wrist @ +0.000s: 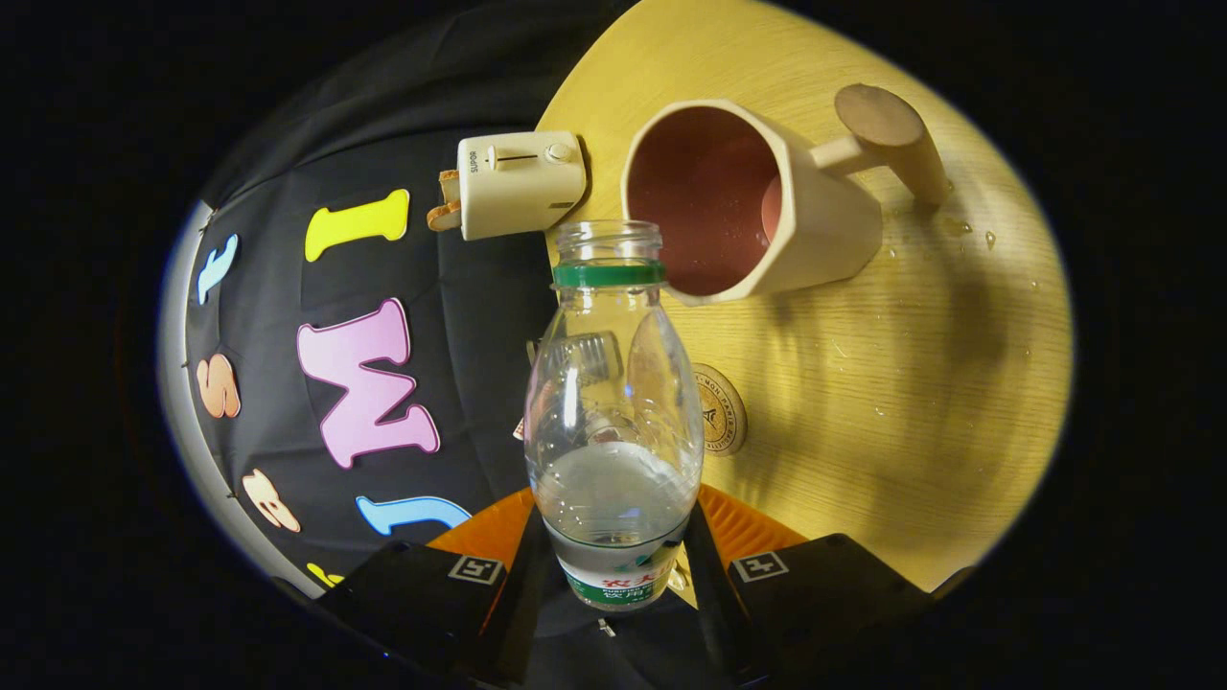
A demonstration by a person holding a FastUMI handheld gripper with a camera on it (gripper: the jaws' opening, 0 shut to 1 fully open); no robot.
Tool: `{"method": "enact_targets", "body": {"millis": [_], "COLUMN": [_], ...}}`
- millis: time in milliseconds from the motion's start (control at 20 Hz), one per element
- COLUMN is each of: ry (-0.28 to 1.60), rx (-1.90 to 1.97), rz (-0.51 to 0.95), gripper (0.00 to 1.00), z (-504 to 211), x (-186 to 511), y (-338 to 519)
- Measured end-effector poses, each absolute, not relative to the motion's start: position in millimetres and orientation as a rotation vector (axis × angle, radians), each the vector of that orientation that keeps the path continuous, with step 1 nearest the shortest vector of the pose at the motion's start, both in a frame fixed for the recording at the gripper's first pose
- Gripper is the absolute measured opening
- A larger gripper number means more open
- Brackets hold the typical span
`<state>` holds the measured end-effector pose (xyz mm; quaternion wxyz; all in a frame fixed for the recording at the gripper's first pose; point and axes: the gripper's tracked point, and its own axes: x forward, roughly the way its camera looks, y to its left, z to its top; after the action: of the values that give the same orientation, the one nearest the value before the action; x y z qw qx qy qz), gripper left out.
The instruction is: Take the bottle from table, then pour the juice into the cup, finally place the bottle on the coaster
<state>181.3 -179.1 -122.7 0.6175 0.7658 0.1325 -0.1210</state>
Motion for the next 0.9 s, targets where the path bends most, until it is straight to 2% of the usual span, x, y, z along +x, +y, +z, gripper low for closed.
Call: {"method": "enact_targets", "body": {"millis": [900], "ry": [0.331], "rx": [1.885], "rz": [-0.305], "gripper": [0.72], "z": [-110], "x": [185], "y": [-174]}}
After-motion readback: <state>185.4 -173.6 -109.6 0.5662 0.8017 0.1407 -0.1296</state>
